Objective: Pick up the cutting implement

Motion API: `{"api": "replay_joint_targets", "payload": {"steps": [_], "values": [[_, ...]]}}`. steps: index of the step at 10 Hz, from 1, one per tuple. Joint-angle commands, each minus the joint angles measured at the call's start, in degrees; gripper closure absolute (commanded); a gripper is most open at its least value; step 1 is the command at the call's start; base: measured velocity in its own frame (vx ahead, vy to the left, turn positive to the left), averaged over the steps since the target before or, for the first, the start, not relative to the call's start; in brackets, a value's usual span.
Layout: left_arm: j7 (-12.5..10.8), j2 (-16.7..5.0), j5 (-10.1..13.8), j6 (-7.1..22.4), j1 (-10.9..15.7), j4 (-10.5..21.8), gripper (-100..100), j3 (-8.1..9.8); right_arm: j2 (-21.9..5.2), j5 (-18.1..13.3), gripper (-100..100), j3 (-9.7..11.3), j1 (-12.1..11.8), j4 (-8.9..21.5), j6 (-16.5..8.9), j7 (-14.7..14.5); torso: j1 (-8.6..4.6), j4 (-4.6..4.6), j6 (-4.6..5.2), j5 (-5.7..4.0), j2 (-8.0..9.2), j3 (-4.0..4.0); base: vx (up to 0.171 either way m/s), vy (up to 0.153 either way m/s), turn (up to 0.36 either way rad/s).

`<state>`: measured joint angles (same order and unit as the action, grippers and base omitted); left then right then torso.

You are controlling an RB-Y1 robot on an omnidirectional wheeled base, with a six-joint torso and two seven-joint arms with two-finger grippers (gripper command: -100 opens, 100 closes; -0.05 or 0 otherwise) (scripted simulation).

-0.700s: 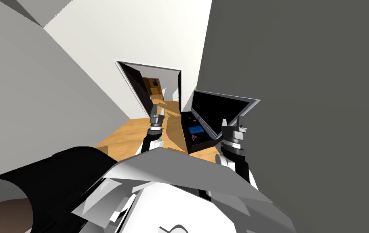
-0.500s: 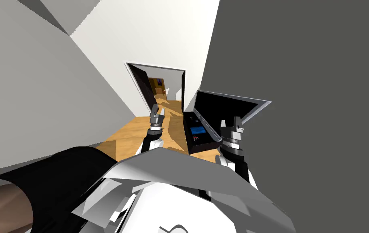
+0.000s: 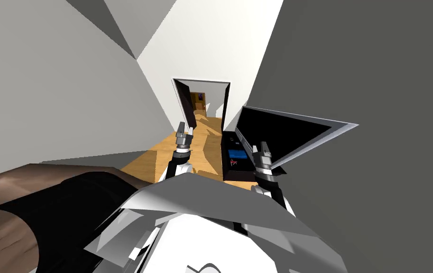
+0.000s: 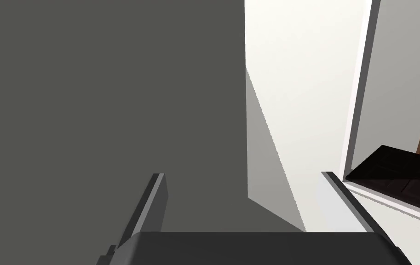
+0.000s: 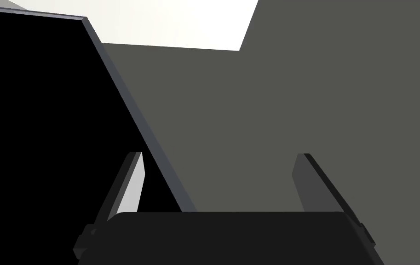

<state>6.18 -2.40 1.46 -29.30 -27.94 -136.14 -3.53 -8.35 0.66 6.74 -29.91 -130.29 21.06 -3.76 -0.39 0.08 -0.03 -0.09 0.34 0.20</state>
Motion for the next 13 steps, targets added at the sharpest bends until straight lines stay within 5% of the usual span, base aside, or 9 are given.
{"api": "replay_joint_targets", "payload": {"steps": [1,6,8,13], "values": [[0.0,0.0,0.0,0.0,0.0,0.0,0,0.00,-2.4,1.6,-100,1.3,-1.4,2.3,-0.6,-2.9,0.00,0.00,0.00,0.00,0.00,0.00,-0.103,-0.100,0.431],[0.0,0.0,0.0,0.0,0.0,0.0,0,0.00,-5.5,3.9,-100,3.5,-2.9,6.0,-1.5,-8.0,0.12,-0.05,0.02,0.02,-0.20,-0.12,-0.054,-0.047,0.262],[0.0,0.0,0.0,0.0,0.0,0.0,0,0.00,-9.0,6.5,-100,6.2,-4.2,9.5,-2.6,-12.1,0.16,-0.03,0.03,0.03,-0.15,-0.09,-0.094,-0.037,0.407],[0.0,0.0,0.0,0.0,0.0,0.0,0,0.01,-12.8,9.7,-100,9.4,-5.4,14.9,-3.7,-19.3,0.09,-0.05,0.04,0.02,-0.24,-0.13,-0.064,-0.032,0.289]]}}
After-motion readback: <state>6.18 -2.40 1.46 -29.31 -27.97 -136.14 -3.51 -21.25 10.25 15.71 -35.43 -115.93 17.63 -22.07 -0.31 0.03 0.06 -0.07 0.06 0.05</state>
